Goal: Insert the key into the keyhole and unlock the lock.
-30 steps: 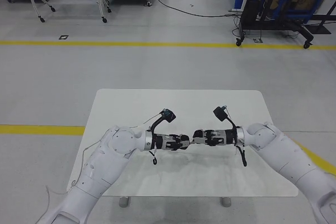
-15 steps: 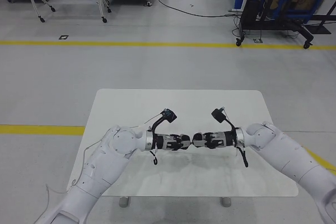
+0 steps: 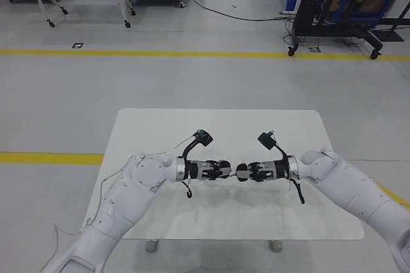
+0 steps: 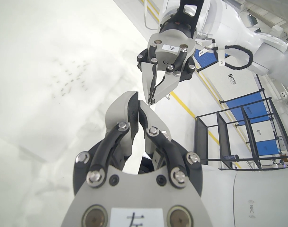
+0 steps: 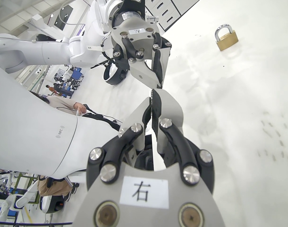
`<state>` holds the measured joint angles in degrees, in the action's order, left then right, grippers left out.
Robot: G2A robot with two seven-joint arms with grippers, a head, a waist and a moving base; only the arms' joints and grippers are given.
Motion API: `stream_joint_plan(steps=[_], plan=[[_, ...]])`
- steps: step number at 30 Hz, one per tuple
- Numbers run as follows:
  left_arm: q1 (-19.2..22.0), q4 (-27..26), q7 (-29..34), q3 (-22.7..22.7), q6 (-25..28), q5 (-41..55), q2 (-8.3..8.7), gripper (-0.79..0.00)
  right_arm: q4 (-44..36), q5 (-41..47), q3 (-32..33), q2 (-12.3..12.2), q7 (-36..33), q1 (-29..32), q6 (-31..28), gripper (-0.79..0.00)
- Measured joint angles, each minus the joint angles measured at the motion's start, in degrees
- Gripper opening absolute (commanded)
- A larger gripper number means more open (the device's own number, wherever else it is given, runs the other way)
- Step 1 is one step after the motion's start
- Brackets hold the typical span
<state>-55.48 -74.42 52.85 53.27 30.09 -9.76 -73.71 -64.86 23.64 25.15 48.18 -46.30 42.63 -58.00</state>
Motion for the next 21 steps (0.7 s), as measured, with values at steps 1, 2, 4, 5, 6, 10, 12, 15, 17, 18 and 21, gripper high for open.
stream_joint_plan(steps=[1, 2, 4, 5, 6, 10, 12, 15, 17, 18, 21], plan=[[-0.15, -0.08, -1.05, 0.41, 0.12, 0.3, 0.06, 0.0, -0.01, 0.49, 0.23, -0.12, 0.0, 0.07, 0.0, -0.785], [-0.27, -0.12, -2.05, 0.78, 0.09, 0.41, 0.11, 0.0, 0.06, 0.93, 0.48, -0.22, 0.0, 0.17, 0.0, -0.785], [-0.42, -0.17, -3.53, 1.19, -0.11, 0.39, 0.16, 0.0, 0.31, 2.28, 1.32, -0.47, 0.01, 0.56, 0.0, -0.785], [-0.42, -0.17, -3.55, 1.19, -0.13, 0.37, 0.16, 0.0, 0.53, 2.77, 1.76, -0.61, 0.01, 0.78, 0.0, -0.785], [-0.42, -0.17, -3.49, 1.18, -0.13, 0.36, 0.16, 0.0, 0.82, 3.1, 2.24, -0.75, 0.01, 1.02, 0.0, -0.785], [-0.43, -0.19, -3.42, 1.17, -0.15, 0.33, 0.15, 0.0, 2.57, 4.76, 5.15, -1.4, 0.01, 2.63, 0.0, -0.785], [-0.84, -0.89, -5.29, 1.9, -0.67, -0.98, 0.31, 0.0, 3.79, 5.38, 6.94, -1.65, 0.01, 3.48, 0.0, -0.785], [-1.84, -2.94, -9.47, 3.73, -1.54, -6.13, 0.92, 0.0, 5.58, 6.38, 9.57, -1.8, 0.01, 4.52, 0.0, -0.785], [-2.98, -5.55, -11.69, 5.04, -2.6, -11.21, 1.48, 0.0, 6.6, 6.66, 11.5, -1.75, 0.01, 5.2, 0.0, -0.785], [-3.54, -6.83, -12.26, 5.6, -3.16, -13.22, 1.73, 0.0, 6.96, 6.7, 12.25, -1.69, 0.01, 5.45, 0.0, -0.785], [-5.84, -11.05, -12.85, 7.71, -6.54, -19.71, 2.62, 0.0, 8.03, 6.87, 14.55, -1.34, 0.02, 6.1, 0.0, -0.785]])
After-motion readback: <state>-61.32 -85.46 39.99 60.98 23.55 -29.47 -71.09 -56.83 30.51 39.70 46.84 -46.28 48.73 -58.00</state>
